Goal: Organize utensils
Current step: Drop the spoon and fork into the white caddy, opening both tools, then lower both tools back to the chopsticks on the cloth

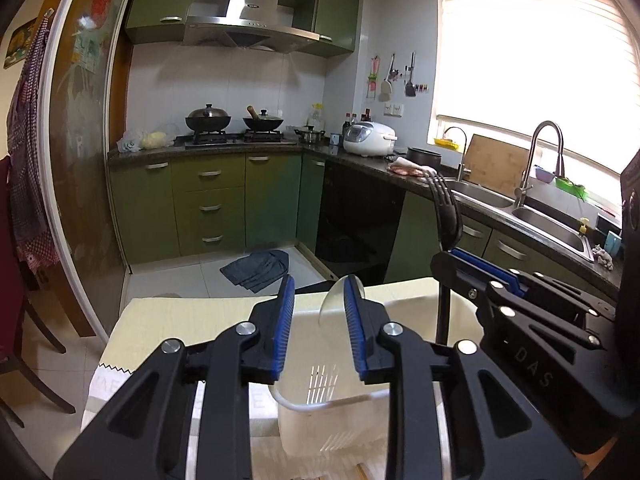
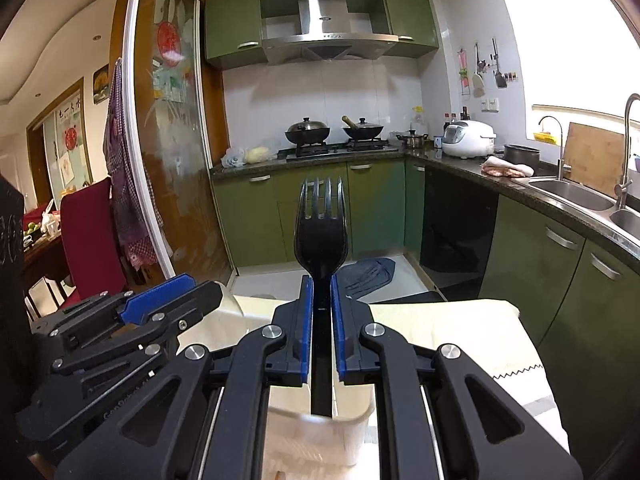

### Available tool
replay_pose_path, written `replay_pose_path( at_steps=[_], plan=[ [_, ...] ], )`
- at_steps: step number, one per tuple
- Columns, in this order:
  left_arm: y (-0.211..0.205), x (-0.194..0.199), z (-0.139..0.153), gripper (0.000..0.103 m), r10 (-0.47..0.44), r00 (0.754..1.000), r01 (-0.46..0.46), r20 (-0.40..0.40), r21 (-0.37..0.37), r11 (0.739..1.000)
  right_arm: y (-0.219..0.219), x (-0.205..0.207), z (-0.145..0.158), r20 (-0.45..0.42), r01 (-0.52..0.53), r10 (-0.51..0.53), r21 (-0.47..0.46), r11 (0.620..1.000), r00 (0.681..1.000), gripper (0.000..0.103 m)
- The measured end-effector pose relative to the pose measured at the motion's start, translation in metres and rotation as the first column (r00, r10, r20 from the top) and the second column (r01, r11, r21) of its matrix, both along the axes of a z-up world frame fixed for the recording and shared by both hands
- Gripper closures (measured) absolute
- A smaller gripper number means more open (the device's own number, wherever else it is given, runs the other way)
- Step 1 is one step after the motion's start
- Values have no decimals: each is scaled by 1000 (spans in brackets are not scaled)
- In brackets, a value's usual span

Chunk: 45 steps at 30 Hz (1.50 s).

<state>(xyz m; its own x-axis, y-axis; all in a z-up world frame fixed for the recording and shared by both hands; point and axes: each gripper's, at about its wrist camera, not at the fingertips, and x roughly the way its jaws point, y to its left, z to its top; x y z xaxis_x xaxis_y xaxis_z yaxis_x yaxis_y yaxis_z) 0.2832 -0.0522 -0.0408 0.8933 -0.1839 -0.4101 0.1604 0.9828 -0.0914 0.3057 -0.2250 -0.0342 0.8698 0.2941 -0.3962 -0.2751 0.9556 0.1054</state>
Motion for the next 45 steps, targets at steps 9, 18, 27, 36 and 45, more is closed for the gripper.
replay_pose_path(
  at_steps=[9, 18, 27, 36, 45],
  plan=[
    [-2, -6, 10, 78, -10, 1000, 10, 5, 1, 1000, -3, -7, -2, -16, -4, 4, -10, 1000, 1000, 73],
    [5, -28, 29, 52, -8, 1000, 8, -4, -10, 1000, -23, -47, 19, 9, -27, 27, 31, 999, 1000, 50],
    [32, -63, -24, 51, 58, 877, -3, -477, 117, 993, -79, -121, -9, -249, -8, -10, -70, 998, 969, 34],
    [25, -59, -95, 67, 22, 660, 60, -751, 82, 995, -99, -137, -42, -450, -43, -9, -105, 994, 893, 34],
    [19, -46, -119, 72, 40, 591, 41, -806, 79, 996, -97, -128, -43, -488, -56, -5, -110, 992, 873, 34]
  ],
)
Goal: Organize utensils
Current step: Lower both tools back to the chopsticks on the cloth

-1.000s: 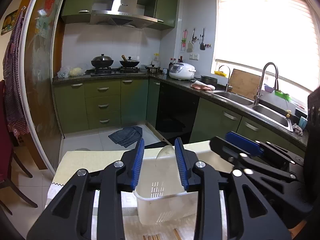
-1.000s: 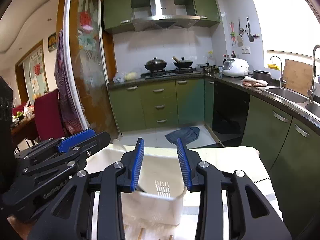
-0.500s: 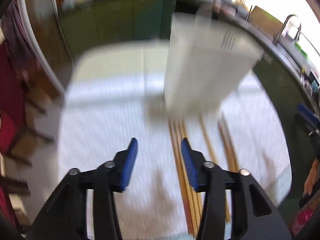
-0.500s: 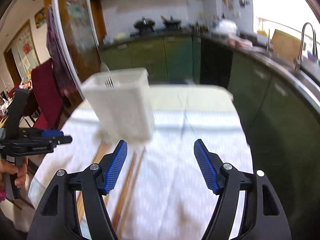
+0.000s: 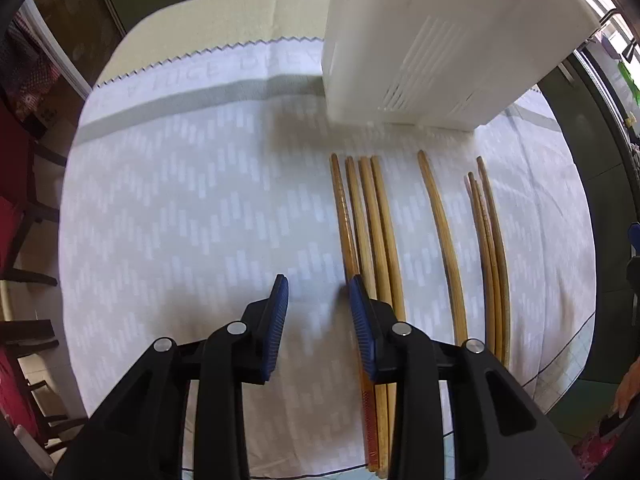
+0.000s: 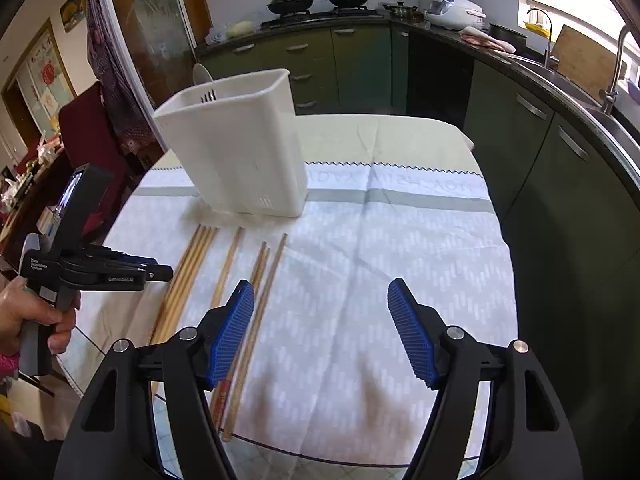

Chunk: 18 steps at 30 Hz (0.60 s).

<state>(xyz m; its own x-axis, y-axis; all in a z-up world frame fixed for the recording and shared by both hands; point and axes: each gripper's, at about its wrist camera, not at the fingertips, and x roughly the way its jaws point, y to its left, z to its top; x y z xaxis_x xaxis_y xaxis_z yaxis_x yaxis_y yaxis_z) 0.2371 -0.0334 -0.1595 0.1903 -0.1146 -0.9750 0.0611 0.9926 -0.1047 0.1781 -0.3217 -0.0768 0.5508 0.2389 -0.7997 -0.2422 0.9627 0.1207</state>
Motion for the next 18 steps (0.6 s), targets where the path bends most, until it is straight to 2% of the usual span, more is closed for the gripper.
replay_pose_path(
  at_steps=[5, 12, 18],
  plan=[
    [-7, -1, 2, 72, -14, 1000, 14, -2, -12, 1000, 2, 4, -9, -32, -4, 4, -11, 1000, 999, 34],
    [-22, 5, -3, 72, -34, 999, 34, -6, 27, 999, 17, 8, -18, -61, -38, 36, -29, 999, 997, 34],
    [-28, 5, -13, 74, -22, 999, 23, -40, 10, 1000, 31, 22, -32, -136, -72, 65, -46, 996, 989, 34]
  ],
)
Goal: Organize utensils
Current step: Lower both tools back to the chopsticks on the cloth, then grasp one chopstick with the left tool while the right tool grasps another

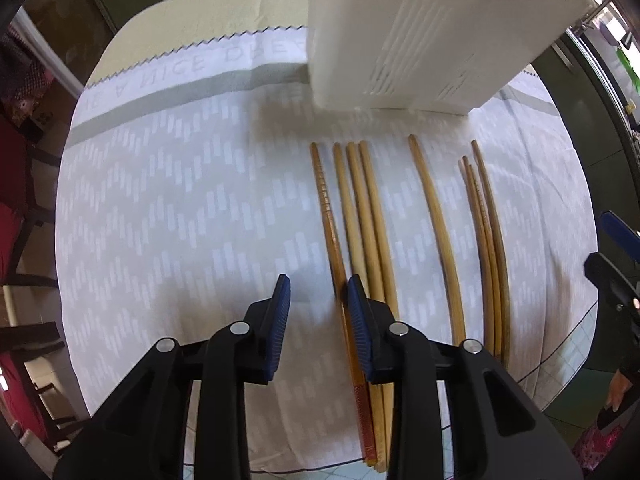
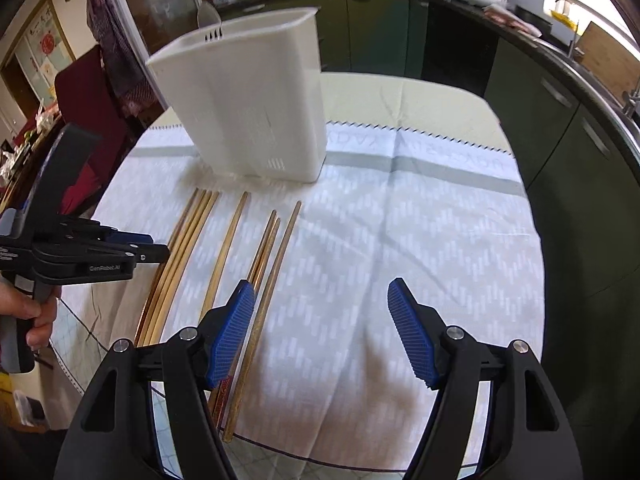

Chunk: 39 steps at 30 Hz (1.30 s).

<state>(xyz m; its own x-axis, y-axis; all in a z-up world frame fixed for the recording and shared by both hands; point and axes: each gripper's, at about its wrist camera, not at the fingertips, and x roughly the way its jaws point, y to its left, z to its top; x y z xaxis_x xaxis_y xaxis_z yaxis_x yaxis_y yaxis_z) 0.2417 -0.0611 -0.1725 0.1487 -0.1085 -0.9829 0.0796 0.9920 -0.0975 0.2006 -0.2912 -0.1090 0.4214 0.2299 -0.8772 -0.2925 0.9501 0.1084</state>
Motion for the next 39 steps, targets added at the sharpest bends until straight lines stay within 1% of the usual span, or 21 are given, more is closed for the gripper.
replay_pose_path(
  at_steps=[1, 6, 7, 8, 9, 10, 12, 13, 16, 19, 22, 24, 25, 28, 31, 35, 39],
  plan=[
    [10, -4, 2, 74, 3, 1000, -3, -1, -5, 1000, 1, 1, -2, -6, -1, 1, 3, 1000, 1000, 34],
    [11, 0, 1, 74, -5, 1000, 5, 7, 1, 1000, 13, 9, -9, -28, -20, 19, -18, 1000, 999, 34],
    [11, 0, 2, 75, -8, 1000, 8, 9, 4, 1000, 15, 11, -11, -39, -22, 22, -25, 999, 999, 36],
    [9, 0, 2, 78, -13, 1000, 12, 10, 12, 1000, 18, 15, -14, -52, -21, 19, -40, 999, 998, 39],
    [7, 1, 2, 91, -21, 1000, 21, 10, 18, 1000, 21, 17, -16, -61, -21, 17, -56, 998, 998, 50],
    [3, 1, 1, 94, -26, 1000, 26, 8, 22, 999, 23, 19, -19, -74, -25, 20, -72, 997, 997, 60],
    [0, -2, 0, 95, -42, 999, 42, 9, 32, 999, 30, 24, -28, -118, -41, 30, -88, 995, 993, 68],
    [-1, -2, -1, 96, -45, 999, 45, 11, 33, 998, 33, 27, -33, -142, -48, 36, -83, 995, 989, 71],
    [-3, -3, -2, 96, -40, 999, 39, 13, 31, 999, 40, 33, -42, -178, -52, 38, -74, 996, 983, 72],
    [5, -6, -1, 96, -44, 999, 43, 24, 43, 998, 48, 37, -49, -205, -56, 42, -64, 996, 978, 77],
    [4, -5, -2, 96, -50, 998, 49, 30, 47, 998, 55, 41, -55, -212, -55, 33, -99, 994, 977, 80],
    [3, -5, -2, 96, -53, 998, 51, 32, 48, 998, 58, 43, -57, -220, -54, 30, -106, 993, 975, 81],
    [3, -6, -2, 96, -55, 998, 53, 34, 51, 997, 61, 44, -58, -220, -56, 30, -114, 992, 975, 83],
    [5, -7, -1, 96, -54, 998, 52, 42, 54, 997, 73, 47, -61, -215, -64, 30, -152, 986, 976, 87],
    [4, 0, -1, 96, -47, 998, 45, 41, 46, 998, 79, 50, -63, -221, -56, 23, -145, 988, 975, 92],
    [9, 10, 0, 96, -43, 998, 42, 39, 27, 999, 75, 51, -63, -220, -41, 12, -127, 991, 975, 96],
    [18, 13, 5, 96, -37, 997, 37, 64, 3, 999, 58, 43, -47, -178, -16, 3, -72, 997, 984, 96]
  ],
)
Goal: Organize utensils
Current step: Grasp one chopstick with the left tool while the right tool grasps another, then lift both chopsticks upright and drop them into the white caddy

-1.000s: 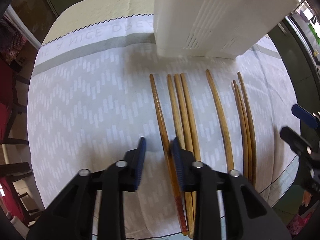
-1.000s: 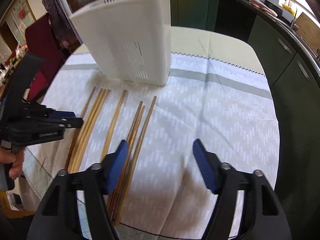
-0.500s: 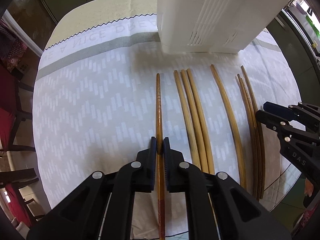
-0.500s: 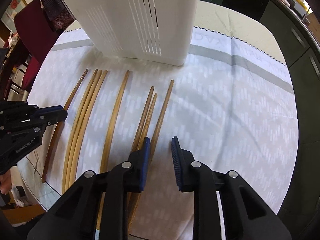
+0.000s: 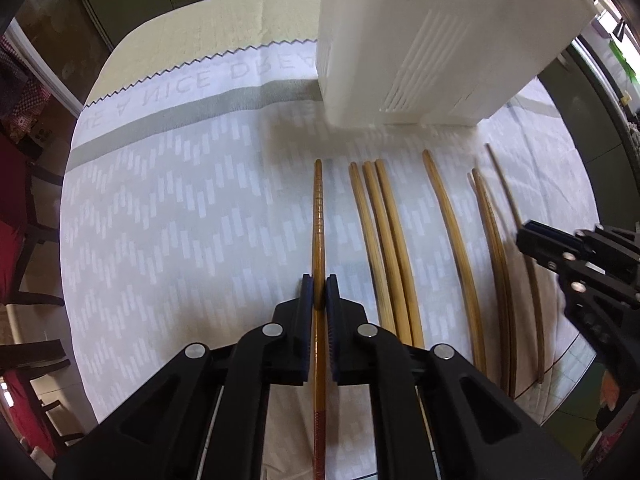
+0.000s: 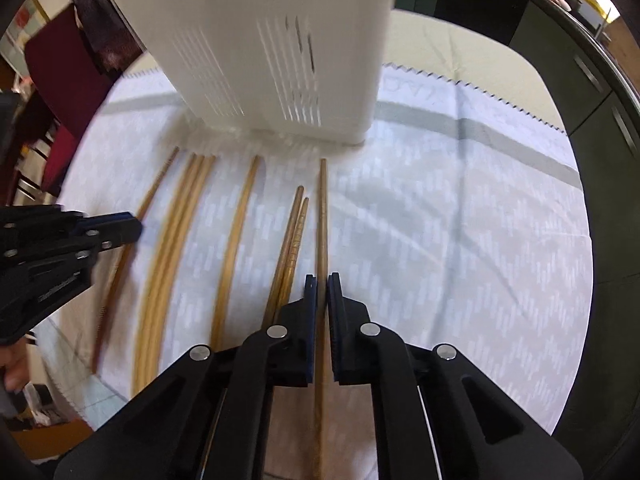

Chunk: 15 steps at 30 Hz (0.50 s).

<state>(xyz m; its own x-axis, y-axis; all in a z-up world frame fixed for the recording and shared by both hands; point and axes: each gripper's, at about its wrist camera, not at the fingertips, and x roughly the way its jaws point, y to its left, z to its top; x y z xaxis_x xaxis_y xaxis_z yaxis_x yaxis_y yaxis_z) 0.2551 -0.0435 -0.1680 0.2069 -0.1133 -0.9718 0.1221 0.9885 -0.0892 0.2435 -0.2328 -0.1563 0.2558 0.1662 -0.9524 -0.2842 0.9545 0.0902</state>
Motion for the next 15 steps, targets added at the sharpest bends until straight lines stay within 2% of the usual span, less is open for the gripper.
replay_pose_path(
  at_steps=[4, 10, 15],
  plan=[
    [10, -4, 21, 97, -2, 998, 4, 62, -25, 1000, -17, -17, 33, 81, 5, -12, 84, 996, 997, 96],
    [27, -24, 82, 97, 5, 977, 10, 215, -69, 998, -43, -48, 85, 211, -4, -40, 205, 979, 977, 96],
    [28, -53, 120, 97, -15, 948, 38, 318, -64, 997, -52, -66, 115, 279, -27, -37, 221, 975, 960, 96]
  ],
)
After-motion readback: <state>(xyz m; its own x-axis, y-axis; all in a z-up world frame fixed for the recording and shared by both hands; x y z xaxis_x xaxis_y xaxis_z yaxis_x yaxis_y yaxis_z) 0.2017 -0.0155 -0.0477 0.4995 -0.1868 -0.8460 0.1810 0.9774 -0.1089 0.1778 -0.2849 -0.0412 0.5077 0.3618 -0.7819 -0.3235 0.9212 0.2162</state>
